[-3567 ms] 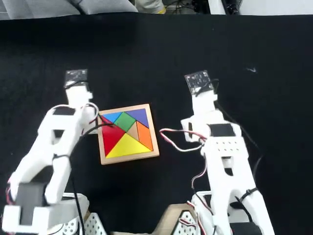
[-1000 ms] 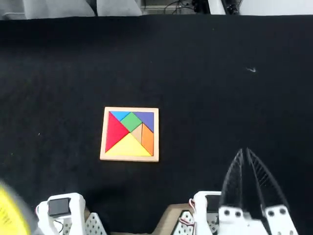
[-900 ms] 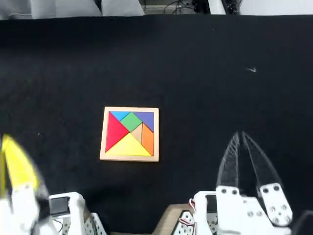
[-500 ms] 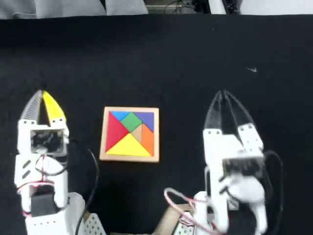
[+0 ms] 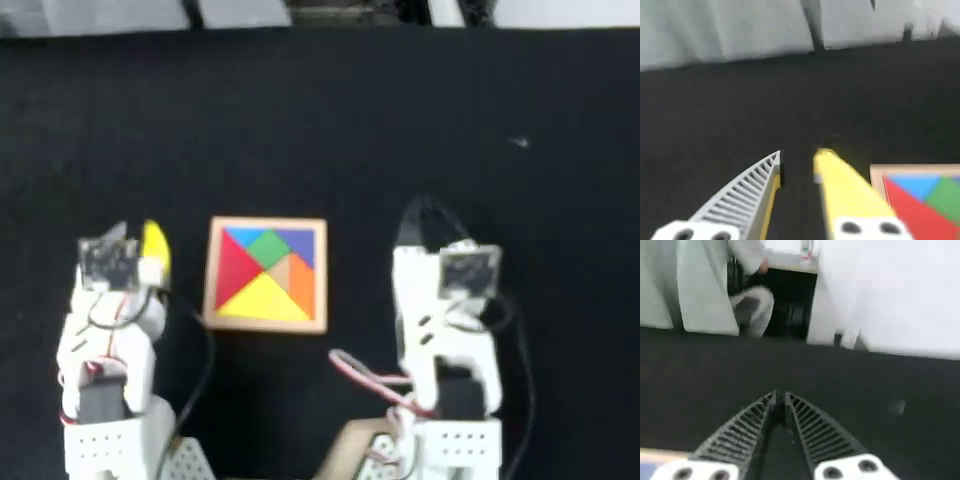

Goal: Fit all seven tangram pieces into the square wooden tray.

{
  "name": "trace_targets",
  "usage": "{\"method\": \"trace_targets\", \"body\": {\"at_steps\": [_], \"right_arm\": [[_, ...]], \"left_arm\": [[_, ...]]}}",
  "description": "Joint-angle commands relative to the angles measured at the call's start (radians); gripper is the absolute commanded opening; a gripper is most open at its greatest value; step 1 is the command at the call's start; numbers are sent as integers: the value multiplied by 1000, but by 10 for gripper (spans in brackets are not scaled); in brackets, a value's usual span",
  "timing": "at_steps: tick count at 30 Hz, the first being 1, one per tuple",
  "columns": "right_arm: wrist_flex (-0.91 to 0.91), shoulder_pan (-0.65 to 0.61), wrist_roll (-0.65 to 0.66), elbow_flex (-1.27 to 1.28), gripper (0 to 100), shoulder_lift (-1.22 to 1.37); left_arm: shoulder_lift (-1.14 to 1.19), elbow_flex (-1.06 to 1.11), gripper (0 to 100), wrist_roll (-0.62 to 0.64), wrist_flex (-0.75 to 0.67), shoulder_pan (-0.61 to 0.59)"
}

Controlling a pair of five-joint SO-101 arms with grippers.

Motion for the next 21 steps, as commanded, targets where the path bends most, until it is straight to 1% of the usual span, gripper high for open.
{"method": "trace_targets", "body": {"at_steps": [1, 5, 7, 8, 10, 14, 16, 21], "right_arm": [[261, 3, -166, 2, 12, -85], [614, 3, -311, 2, 12, -87], [799, 3, -353, 2, 12, -87], [879, 3, -358, 2, 12, -87], [865, 15, -359, 2, 12, -79], [868, 75, -302, 2, 12, -87], [868, 80, -282, 2, 12, -87], [868, 80, -284, 2, 12, -87]], "left_arm": [[3, 21, 232, 17, 250, 13], [0, 21, 234, 17, 528, 15], [0, 21, 235, 17, 637, 15], [-2, 21, 235, 17, 664, 15], [3, 21, 234, 17, 652, 13], [2, 21, 234, 18, 652, 12], [0, 21, 236, 14, 654, 13], [0, 21, 235, 11, 654, 15]]}}
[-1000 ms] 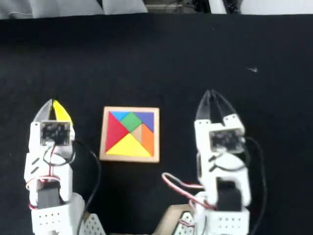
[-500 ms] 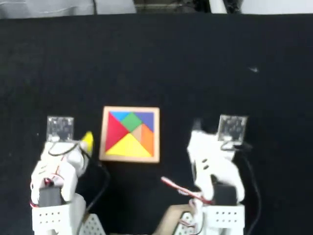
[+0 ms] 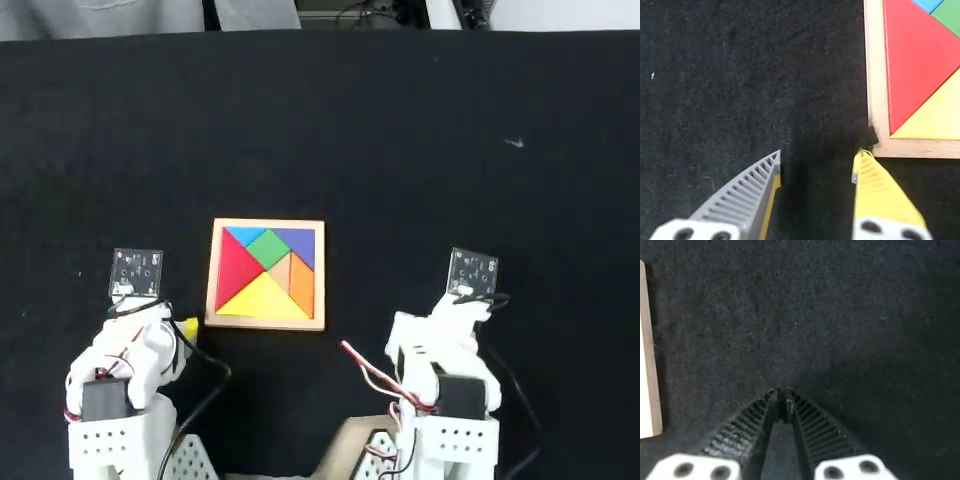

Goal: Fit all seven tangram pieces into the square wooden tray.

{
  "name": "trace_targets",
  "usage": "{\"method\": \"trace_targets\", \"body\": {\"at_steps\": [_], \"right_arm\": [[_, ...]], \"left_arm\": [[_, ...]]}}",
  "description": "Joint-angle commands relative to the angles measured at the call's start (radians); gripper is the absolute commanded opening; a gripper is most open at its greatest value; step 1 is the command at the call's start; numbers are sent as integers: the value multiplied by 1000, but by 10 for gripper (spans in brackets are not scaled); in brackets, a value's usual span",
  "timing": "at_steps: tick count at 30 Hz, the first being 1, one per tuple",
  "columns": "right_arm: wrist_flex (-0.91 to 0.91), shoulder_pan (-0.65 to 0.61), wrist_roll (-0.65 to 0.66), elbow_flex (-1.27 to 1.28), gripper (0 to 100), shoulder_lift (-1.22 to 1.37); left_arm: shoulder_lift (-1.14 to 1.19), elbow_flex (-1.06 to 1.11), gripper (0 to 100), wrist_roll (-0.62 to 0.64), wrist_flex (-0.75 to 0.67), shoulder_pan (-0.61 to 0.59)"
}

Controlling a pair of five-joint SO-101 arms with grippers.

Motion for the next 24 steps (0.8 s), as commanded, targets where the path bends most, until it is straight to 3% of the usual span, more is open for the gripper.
{"method": "trace_targets", "body": {"at_steps": [1, 24], "right_arm": [[6, 14, 11, -4, 12, -87], [5, 21, 11, -4, 12, -87]], "left_arm": [[-3, 19, 235, 5, 5, 12], [-3, 19, 235, 5, 5, 12]]}}
